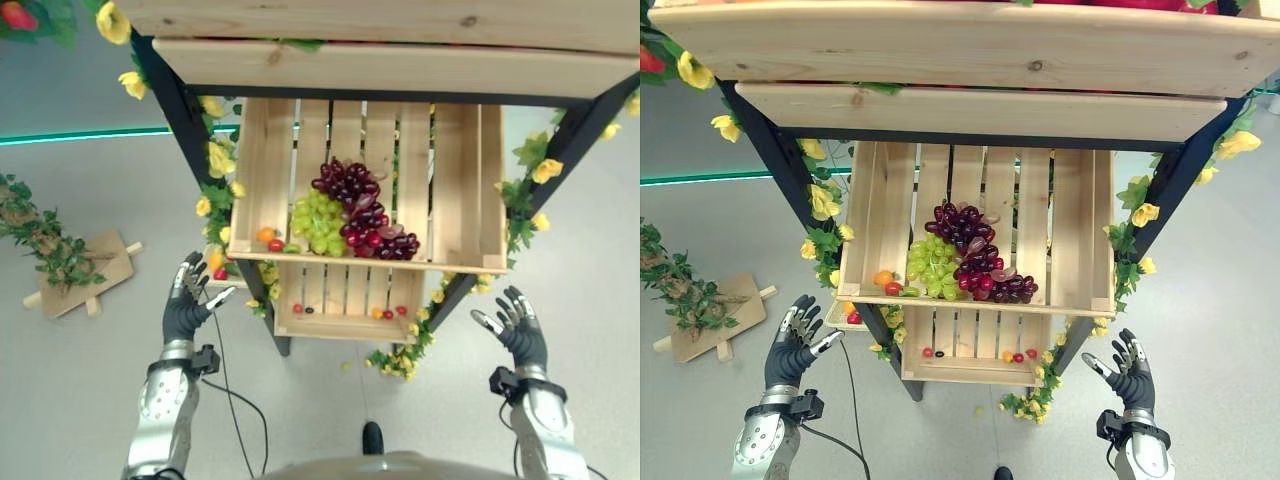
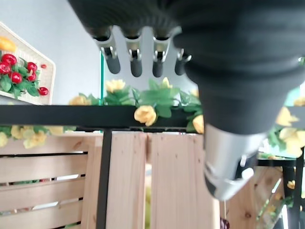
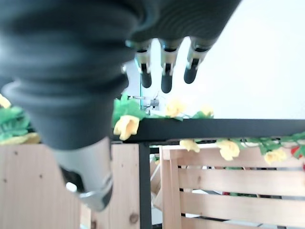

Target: Pick up the fruits from the basket on one side to the basket on the other side

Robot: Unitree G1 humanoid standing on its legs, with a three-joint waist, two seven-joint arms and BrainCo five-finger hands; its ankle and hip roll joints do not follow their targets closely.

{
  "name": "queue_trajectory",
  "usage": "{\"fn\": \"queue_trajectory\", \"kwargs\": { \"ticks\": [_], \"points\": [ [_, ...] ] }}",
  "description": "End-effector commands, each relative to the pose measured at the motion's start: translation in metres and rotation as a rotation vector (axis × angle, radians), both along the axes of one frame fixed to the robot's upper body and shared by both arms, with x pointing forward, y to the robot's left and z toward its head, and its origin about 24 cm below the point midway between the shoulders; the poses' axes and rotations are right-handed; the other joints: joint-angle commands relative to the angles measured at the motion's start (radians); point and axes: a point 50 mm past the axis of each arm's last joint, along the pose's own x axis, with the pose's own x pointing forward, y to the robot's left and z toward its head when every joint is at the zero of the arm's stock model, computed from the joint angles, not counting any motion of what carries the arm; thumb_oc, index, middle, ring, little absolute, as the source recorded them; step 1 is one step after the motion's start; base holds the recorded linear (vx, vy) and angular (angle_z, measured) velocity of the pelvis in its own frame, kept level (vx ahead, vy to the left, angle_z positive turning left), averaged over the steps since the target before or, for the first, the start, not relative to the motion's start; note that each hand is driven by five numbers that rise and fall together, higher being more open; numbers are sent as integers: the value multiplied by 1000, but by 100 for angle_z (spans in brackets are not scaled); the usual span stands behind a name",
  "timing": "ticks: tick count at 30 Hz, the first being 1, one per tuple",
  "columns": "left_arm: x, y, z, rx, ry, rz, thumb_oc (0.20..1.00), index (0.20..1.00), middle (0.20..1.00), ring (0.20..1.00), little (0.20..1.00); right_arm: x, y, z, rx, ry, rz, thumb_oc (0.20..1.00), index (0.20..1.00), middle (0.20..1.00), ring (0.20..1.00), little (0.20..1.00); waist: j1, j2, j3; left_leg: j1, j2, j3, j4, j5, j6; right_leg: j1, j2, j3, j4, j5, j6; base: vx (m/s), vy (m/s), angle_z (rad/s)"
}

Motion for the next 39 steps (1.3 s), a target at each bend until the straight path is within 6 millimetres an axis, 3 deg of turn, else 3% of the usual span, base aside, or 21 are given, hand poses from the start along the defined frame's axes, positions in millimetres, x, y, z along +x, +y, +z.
{"fn": "queue_trajectory", "kwargs": {
  "ticks": [1,14,20,30,39],
  "points": [
    [14,4,28,139,-132,-44,1000,1000,1000,1000,1000,14,1,21,-48,-118,17,1000,1000,1000,1000,1000,-10,-61,-15,-67,-49,-8,71,-63,35,42,-128,-5,26,-70,141,-5,5,-23],
    [21,-1,32,146,-154,-59,1000,1000,1000,1000,1000,17,7,22,-40,-129,27,1000,1000,1000,1000,1000,-32,-66,-13,-64,-43,59,61,-58,38,-1,-118,40,22,-38,155,-21,6,-18],
    [21,-1,33,150,-160,-60,1000,1000,1000,1000,1000,20,11,24,-39,-141,50,1000,1000,1000,1000,1000,-47,-76,-9,-61,-40,114,69,-67,47,-31,-105,92,21,-17,167,-14,11,-41],
    [19,-4,28,137,-134,-80,1000,1000,1000,1000,1000,18,8,25,-51,-141,46,1000,1000,1000,1000,1000,-53,-77,-9,-59,-38,116,71,-70,44,-31,-100,107,17,-19,163,14,-2,-9],
    [12,-5,18,120,-88,-105,1000,1000,1000,1000,1000,15,5,24,-49,-138,33,1000,1000,1000,1000,1000,-43,-83,-12,-65,-34,74,102,-85,43,0,-102,77,25,-43,149,23,-16,5]
  ]
}}
